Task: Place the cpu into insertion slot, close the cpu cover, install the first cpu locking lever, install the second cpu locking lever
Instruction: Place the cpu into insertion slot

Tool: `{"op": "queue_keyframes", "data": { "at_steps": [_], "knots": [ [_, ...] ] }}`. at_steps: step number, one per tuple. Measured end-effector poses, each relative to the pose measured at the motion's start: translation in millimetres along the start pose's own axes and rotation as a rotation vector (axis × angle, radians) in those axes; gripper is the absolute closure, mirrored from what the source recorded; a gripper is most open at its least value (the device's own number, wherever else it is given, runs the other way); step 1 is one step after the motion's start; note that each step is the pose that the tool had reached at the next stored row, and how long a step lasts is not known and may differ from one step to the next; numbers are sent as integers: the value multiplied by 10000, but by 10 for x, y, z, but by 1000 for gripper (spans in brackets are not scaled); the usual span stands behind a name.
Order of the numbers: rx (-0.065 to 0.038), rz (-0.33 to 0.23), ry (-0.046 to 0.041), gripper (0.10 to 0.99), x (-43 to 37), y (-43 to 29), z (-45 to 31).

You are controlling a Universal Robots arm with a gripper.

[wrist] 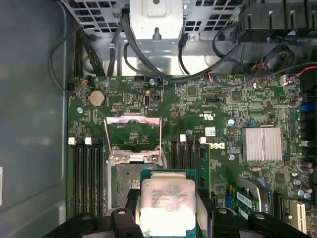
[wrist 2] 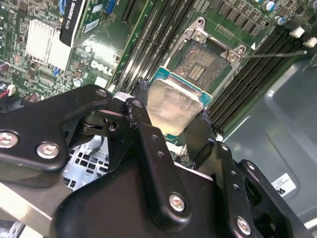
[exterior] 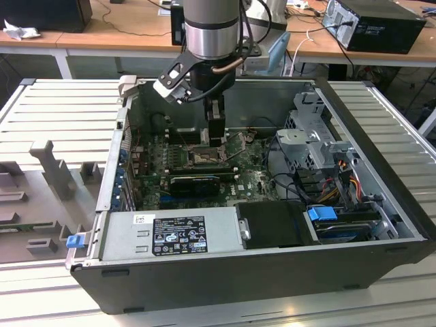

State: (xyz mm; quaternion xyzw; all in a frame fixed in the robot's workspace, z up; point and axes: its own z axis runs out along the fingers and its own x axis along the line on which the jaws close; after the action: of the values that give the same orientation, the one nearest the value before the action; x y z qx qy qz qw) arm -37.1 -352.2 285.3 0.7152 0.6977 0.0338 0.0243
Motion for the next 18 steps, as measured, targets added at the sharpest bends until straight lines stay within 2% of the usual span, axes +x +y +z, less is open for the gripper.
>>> {"op": "queue_keyframes", "data": {
  "at_steps": [4,8,12,14,18],
  "knots": [
    [22,2,0,549,0,-16,63],
    [23,1,0,549,-3,-63,125],
    [24,-34,3,549,13,-77,236],
    [24,-159,15,549,27,-80,267],
    [-20,-234,21,549,50,-93,332]
  ]
}}
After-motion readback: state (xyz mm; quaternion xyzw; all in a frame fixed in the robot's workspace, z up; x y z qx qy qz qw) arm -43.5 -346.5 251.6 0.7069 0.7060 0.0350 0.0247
